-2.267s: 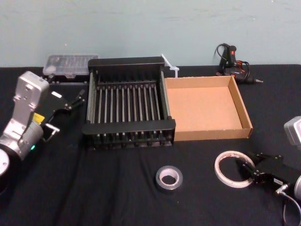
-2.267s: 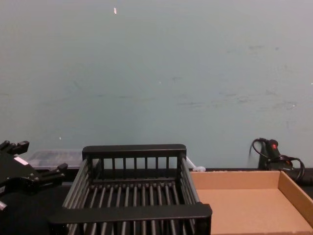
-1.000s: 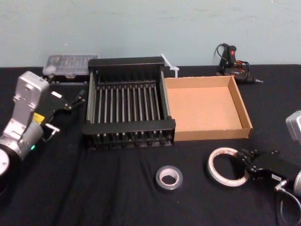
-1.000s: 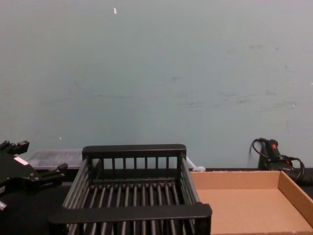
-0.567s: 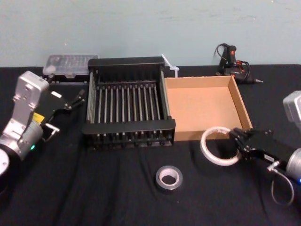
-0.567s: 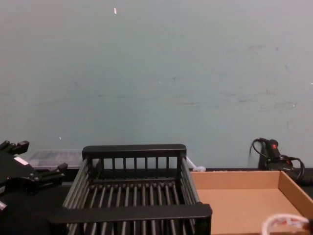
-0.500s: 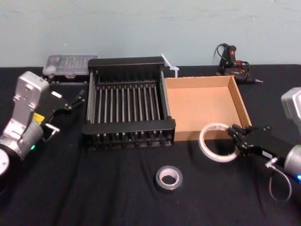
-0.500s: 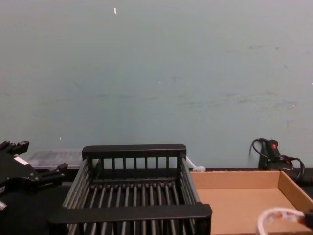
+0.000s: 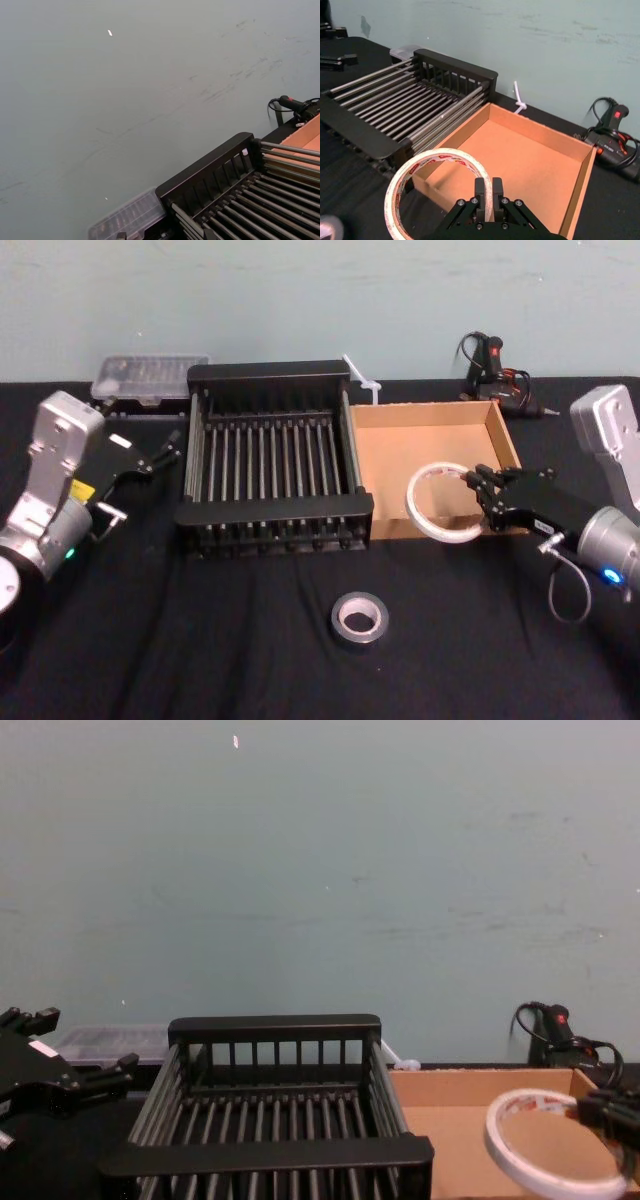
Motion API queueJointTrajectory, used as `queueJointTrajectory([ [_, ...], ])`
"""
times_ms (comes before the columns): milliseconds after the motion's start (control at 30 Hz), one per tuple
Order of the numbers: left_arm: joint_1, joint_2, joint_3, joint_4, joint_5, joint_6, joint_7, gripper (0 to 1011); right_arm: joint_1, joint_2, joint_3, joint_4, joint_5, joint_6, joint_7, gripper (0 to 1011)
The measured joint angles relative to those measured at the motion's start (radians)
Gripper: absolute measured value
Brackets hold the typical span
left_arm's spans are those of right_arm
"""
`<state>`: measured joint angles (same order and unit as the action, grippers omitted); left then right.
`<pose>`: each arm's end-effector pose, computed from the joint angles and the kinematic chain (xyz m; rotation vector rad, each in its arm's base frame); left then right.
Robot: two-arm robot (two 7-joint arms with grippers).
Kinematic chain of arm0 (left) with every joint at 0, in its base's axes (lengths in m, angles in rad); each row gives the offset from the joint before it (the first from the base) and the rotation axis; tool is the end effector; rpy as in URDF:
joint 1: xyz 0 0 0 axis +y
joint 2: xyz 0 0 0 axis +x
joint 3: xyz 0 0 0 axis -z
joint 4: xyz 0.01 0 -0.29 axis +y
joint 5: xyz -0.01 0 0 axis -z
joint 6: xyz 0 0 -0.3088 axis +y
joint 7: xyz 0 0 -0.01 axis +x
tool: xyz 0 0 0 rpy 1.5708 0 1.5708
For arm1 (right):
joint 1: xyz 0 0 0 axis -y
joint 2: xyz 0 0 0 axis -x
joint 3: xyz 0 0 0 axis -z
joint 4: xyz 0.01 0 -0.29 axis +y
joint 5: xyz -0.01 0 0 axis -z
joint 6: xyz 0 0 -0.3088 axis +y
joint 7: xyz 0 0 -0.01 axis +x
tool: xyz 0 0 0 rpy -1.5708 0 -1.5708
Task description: Pick up the white tape and place it into the black box , Pick up the silver tape and place it into the brown box.
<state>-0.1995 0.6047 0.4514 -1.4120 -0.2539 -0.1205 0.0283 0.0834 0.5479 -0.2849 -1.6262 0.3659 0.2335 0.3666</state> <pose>0.3581 0.0827 -0.3023 0.3045 -0.2850 1.2480 0.3384 -0.0687 -0.2641 -0.3158 0.0659 -0.9443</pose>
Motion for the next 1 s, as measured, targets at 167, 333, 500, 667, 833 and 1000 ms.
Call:
queueJointTrajectory([
  [167,0.0,0.0,0.0,0.0,0.0,0.0,0.0,1001,0.05,-0.019,-0.013,0.035,-0.016,0.005,0.001,93],
  [333,0.0,0.0,0.0,0.0,0.0,0.0,0.0,1001,0.093,-0.035,-0.025,0.064,-0.028,0.005,0.009,93],
  [500,0.0,0.0,0.0,0.0,0.0,0.0,0.0,1001,0.143,-0.056,-0.046,0.102,-0.039,0.006,0.025,93],
  [667,0.0,0.0,0.0,0.0,0.0,0.0,0.0,1001,0.181,-0.075,-0.065,0.132,-0.046,0.004,0.039,93],
  [833,0.0,0.0,0.0,0.0,0.0,0.0,0.0,1001,0.217,-0.099,-0.09,0.161,-0.053,-0.002,0.052,93],
  [1000,0.0,0.0,0.0,0.0,0.0,0.0,0.0,1002,0.248,-0.124,-0.114,0.189,-0.058,-0.009,0.063,93],
])
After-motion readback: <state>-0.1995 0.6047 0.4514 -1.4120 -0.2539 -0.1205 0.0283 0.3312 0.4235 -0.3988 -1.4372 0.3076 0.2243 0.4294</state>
